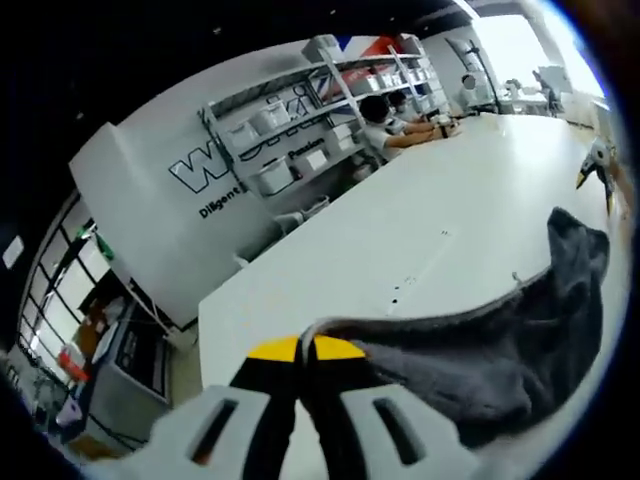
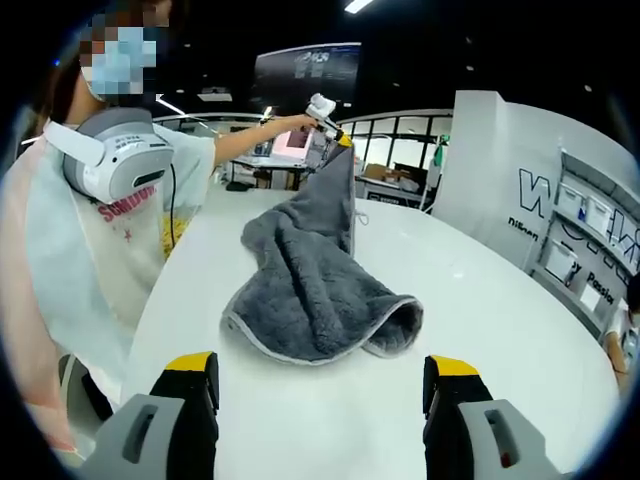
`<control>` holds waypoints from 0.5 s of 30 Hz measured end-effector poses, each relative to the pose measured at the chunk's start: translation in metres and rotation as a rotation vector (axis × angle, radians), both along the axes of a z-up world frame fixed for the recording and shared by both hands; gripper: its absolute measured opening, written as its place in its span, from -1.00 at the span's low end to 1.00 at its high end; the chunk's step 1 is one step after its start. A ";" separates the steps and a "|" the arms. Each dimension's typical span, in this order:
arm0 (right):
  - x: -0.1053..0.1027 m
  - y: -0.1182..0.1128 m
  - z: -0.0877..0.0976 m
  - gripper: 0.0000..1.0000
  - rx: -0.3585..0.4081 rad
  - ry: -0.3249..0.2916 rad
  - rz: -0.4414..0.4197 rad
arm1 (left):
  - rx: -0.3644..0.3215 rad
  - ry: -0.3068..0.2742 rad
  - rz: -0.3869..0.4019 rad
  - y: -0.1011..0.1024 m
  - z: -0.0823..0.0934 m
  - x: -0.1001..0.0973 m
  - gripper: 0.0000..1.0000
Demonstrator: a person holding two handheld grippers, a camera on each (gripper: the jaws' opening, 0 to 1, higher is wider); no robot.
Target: Fold the towel on the table until its edges align and the towel forms a compact rectangular stack.
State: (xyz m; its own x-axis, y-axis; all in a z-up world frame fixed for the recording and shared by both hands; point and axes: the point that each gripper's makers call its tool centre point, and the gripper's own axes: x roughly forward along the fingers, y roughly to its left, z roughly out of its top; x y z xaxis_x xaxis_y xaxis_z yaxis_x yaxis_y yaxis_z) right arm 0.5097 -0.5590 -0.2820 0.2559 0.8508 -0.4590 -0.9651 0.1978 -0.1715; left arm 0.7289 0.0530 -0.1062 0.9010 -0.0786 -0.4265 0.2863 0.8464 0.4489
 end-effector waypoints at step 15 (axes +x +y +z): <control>-0.007 -0.002 -0.001 0.75 -0.012 0.002 -0.007 | 0.028 0.126 0.026 -0.004 -0.072 0.050 -0.92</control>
